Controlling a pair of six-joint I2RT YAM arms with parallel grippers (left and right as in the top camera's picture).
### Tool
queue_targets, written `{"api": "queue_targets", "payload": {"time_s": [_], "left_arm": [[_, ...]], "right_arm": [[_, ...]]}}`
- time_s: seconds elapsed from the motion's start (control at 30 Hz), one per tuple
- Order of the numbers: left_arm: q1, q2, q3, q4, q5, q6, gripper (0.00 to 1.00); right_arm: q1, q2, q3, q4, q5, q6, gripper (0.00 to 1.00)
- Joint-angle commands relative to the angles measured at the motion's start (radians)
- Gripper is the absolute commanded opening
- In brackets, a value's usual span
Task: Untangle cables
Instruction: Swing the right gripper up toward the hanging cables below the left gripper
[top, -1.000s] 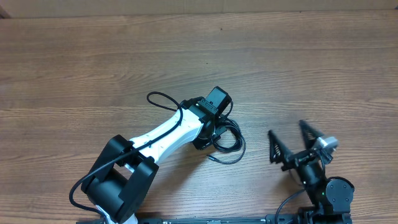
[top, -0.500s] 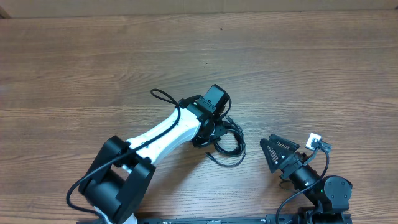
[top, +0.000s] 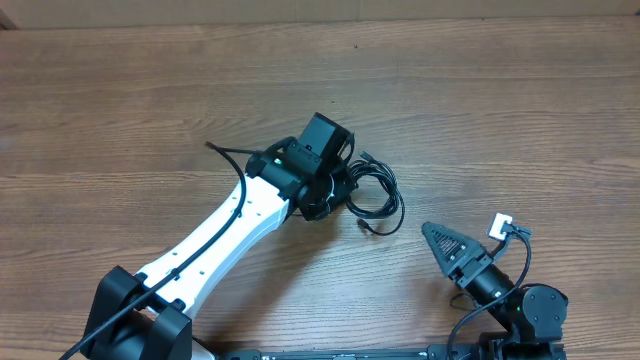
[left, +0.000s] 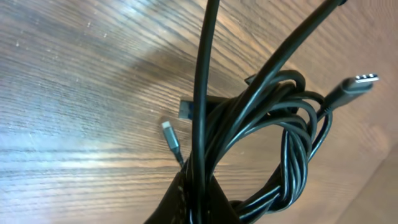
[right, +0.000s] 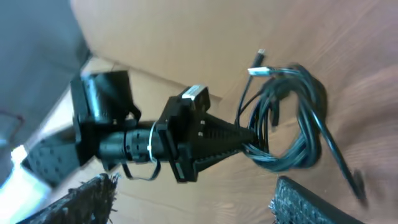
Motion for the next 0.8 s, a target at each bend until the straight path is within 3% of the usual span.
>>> {"api": "queue_targets", "payload": {"time_s": [0.0,0.17,0.47,0.6,0.77], "left_arm": [[0.005,-0.023,0.027,0.006,0.023,-0.249,0.04],[0.005,-0.023,0.027,0.028,0.092,-0.389,0.04],[-0.004,-0.023,0.027,0.108,0.248,-0.345,0.04],[-0.017,-0.023,0.027,0.107,0.290,-0.274,0.04],[-0.025,-0.023,0.027,0.107,0.329,-0.190,0.04]], "right_arm": [[0.006,-0.003,-0.010,-0.028,0.012,0.261,0.77],[0.006,0.009,-0.010,-0.034,0.002,0.327,0.83],[0.006,0.161,-0.010,-0.031,0.070,0.302,0.83],[0.006,0.241,-0.010,-0.024,0.143,0.214,0.73],[0.006,0.290,-0.010,-0.019,0.186,0.137,0.55]]}}
